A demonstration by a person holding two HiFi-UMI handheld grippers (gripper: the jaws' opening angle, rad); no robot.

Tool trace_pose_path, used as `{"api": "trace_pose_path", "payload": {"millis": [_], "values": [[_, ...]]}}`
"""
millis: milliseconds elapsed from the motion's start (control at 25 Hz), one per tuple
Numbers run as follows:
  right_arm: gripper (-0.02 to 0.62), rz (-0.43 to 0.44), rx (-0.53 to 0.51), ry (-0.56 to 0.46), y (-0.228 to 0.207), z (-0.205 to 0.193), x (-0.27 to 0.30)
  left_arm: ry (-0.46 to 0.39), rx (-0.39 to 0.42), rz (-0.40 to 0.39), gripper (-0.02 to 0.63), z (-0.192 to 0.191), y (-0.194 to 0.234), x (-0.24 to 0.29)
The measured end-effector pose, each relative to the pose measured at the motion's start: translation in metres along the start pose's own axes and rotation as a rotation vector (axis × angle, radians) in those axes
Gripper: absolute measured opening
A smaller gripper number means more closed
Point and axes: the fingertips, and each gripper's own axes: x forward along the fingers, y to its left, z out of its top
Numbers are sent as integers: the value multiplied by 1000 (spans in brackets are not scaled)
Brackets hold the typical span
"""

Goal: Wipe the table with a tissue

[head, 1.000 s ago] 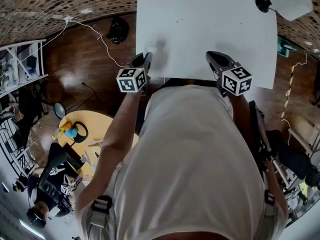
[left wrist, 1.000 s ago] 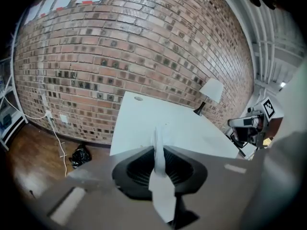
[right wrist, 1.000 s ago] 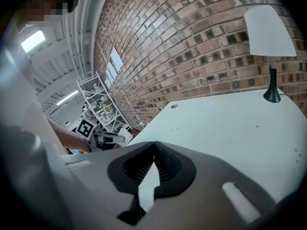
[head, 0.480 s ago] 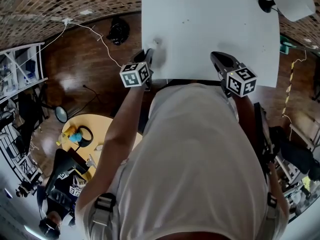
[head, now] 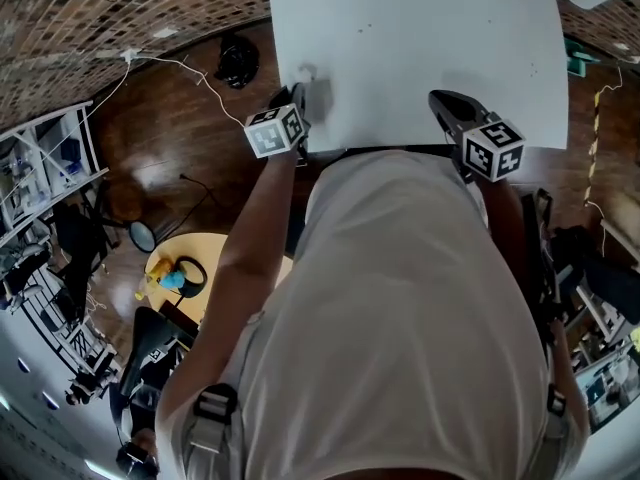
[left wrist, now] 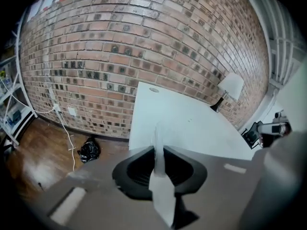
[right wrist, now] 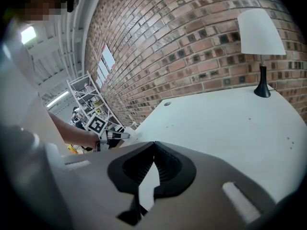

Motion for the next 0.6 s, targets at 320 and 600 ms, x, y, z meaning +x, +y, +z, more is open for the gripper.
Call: {"api": "trace_pose_path", "payload": {"millis": [320, 600], "values": [[8, 27, 32, -11, -19, 1, -11, 14, -8, 110, 58, 8, 6, 15], [8, 42, 27, -10, -46, 12, -24, 53, 95, 189, 54, 8, 3, 19]]}}
